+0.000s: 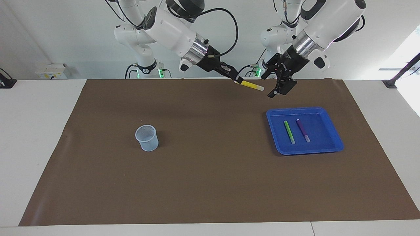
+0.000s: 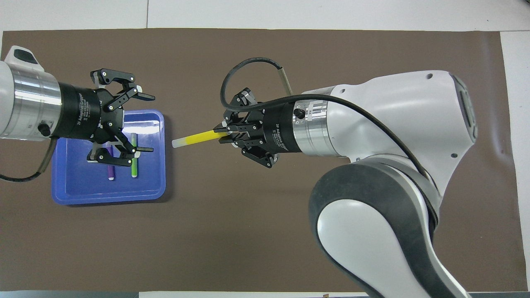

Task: Right arm passes pens to left for tray arrangement
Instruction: 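Carry the yellow pen toward the left gripper with the right gripper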

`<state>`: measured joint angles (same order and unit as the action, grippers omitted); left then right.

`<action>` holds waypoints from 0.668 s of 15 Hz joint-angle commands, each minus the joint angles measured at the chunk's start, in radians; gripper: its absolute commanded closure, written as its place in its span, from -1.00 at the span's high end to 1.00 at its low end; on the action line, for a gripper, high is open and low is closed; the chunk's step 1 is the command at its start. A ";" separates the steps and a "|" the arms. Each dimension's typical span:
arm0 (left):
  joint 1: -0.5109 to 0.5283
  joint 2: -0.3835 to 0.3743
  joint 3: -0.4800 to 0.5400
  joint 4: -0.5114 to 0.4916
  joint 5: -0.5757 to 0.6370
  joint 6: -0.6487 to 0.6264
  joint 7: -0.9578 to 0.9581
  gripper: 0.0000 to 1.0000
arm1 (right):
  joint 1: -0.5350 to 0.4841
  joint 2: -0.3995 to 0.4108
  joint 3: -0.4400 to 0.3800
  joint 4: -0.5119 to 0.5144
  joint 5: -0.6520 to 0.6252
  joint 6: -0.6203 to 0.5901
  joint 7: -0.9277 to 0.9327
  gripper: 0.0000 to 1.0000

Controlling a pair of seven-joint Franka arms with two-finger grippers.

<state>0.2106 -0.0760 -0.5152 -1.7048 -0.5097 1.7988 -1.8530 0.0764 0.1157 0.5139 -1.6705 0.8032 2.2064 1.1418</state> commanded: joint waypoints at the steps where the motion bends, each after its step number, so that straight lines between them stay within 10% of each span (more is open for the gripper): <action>1: -0.039 -0.036 0.001 -0.027 -0.003 0.027 -0.116 1.00 | -0.004 0.013 0.024 0.020 0.004 0.012 0.016 -1.00; 10: -0.062 -0.088 0.001 -0.104 -0.001 0.014 -0.170 0.79 | -0.003 0.013 0.028 0.018 -0.006 0.027 0.016 -1.00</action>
<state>0.1583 -0.1155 -0.5236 -1.7600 -0.5094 1.8066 -2.0076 0.0766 0.1160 0.5286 -1.6654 0.8030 2.2158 1.1427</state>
